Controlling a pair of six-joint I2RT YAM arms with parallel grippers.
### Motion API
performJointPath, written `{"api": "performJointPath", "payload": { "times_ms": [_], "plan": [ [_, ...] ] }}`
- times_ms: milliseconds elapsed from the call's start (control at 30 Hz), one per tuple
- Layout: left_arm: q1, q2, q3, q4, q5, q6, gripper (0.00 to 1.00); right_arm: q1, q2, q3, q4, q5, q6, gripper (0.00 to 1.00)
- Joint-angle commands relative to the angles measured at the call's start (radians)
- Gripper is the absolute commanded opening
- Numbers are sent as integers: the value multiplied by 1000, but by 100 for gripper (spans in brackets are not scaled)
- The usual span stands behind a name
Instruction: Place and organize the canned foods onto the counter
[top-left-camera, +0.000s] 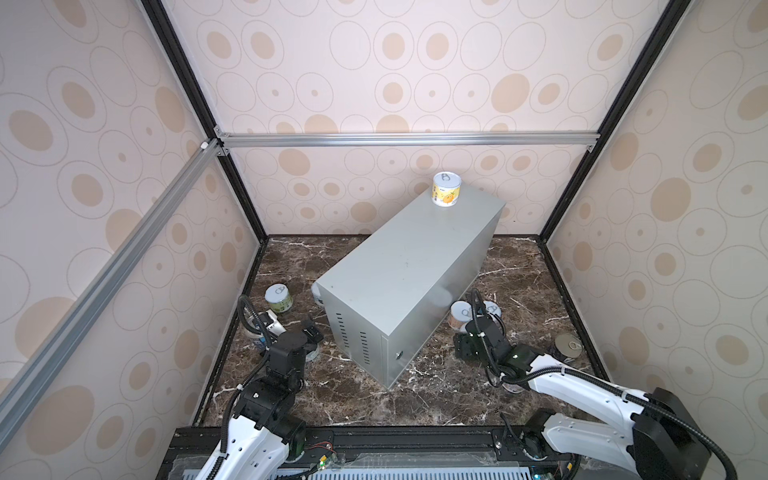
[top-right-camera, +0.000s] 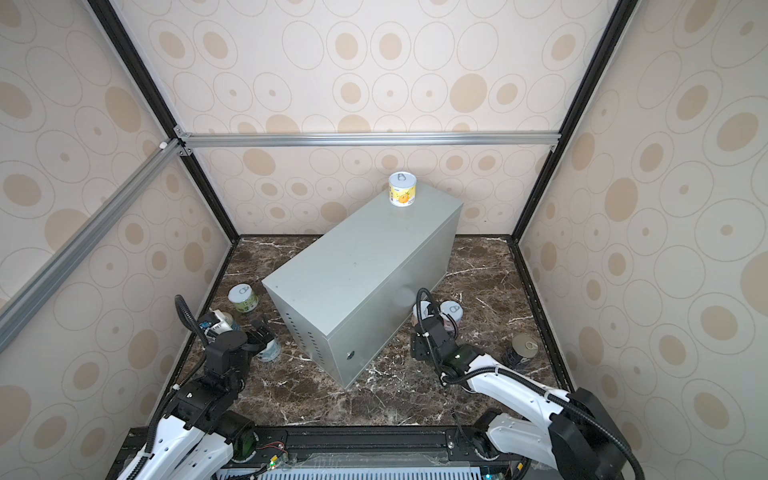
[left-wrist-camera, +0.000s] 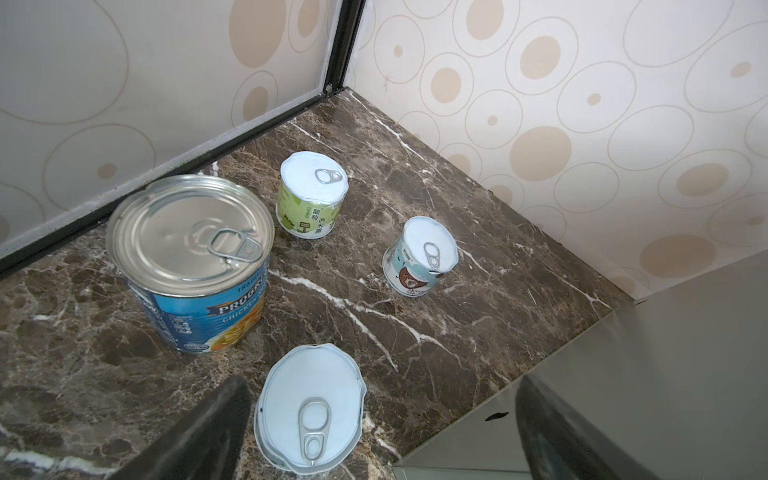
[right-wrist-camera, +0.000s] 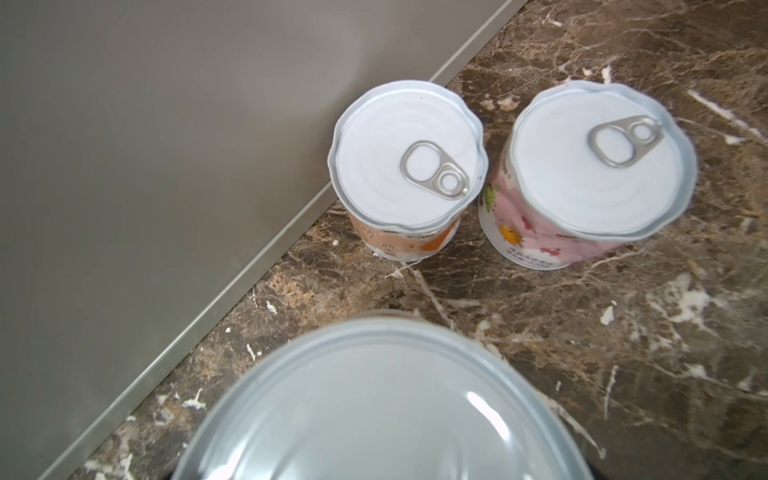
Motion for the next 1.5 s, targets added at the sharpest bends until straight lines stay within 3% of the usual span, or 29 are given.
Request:
{"api": "performJointPath", "payload": {
  "times_ms": [0,367,600,900,1467],
  "plan": [
    [2,4,73,-62,7,35,99,8,-80,60,-86,19,-21,64],
    [2,8,181,-135,68,102,99,9,-267,110,-262,6,-52,64],
    [2,27,308,-197,48,184,99,9,-308,235,-399,-2,-84,63],
    [2,97,448,-223,67,254,99,8,-286,386,-482,-60,-97,62],
    [2,302,664,-160,168,345,99,9,-99,791,-621,-66,-260,63]
  ]
}}
